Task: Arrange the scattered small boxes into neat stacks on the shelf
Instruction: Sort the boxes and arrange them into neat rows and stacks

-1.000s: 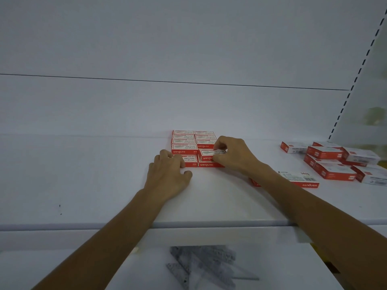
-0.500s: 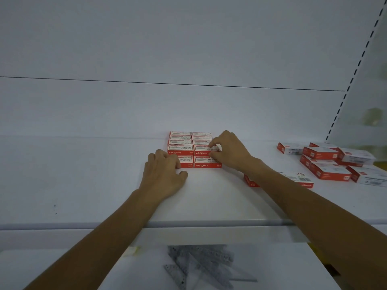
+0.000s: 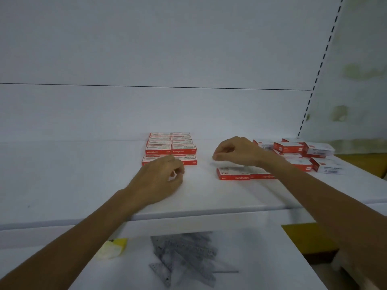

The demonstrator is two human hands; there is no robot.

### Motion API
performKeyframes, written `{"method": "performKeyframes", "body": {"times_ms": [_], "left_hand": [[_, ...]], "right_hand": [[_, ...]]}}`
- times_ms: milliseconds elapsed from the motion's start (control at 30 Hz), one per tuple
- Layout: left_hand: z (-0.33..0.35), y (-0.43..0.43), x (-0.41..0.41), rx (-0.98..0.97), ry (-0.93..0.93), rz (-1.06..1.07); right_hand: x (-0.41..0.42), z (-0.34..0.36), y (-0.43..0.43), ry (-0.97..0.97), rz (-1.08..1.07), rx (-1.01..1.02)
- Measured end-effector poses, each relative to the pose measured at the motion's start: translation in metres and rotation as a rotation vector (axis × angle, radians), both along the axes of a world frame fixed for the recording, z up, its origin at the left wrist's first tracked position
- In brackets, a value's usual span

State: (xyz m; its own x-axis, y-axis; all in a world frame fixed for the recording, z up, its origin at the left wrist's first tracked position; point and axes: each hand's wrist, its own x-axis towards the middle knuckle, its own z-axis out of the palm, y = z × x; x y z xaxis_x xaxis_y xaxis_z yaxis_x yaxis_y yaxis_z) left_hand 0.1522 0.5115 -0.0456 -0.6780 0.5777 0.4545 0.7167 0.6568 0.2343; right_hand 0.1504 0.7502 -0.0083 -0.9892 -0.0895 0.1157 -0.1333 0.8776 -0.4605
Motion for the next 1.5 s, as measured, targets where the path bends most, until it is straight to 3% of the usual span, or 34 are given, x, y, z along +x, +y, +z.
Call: {"method": "performKeyframes", "body": {"times_ms": [200,433,500,600,800,1000,1200,1500], "left_hand": [[-0.001,0.032,0.011,-0.011,-0.059,-0.053],[-0.003,0.053,0.013,0.046,-0.119,0.02],[-0.004,0.056,0.015,0.071,-0.15,0.051],[-0.007,0.06,0.019,0.07,-0.161,0.083],[-0.008,0.062,0.022,0.074,-0.165,0.117],[-0.006,0.061,0.025,0.125,-0.176,0.145],[-0.006,0.06,0.027,0.138,-0.196,0.197],[-0.002,0.054,0.017,0.448,-0.344,0.264]], "right_hand": [[0.031,-0.004,0.033,-0.187,0.094,0.041],[0.027,-0.018,0.016,0.009,-0.087,0.057],[0.025,-0.019,0.016,0.056,-0.09,-0.054],[0.025,-0.017,0.028,0.134,-0.02,-0.041],[0.028,-0.016,0.034,-0.04,0.267,0.099],[0.022,-0.02,0.027,0.089,0.243,0.034],[0.02,-0.022,0.009,0.09,0.218,-0.061],[0.014,-0.024,-0.004,0.208,0.29,0.04]]}}
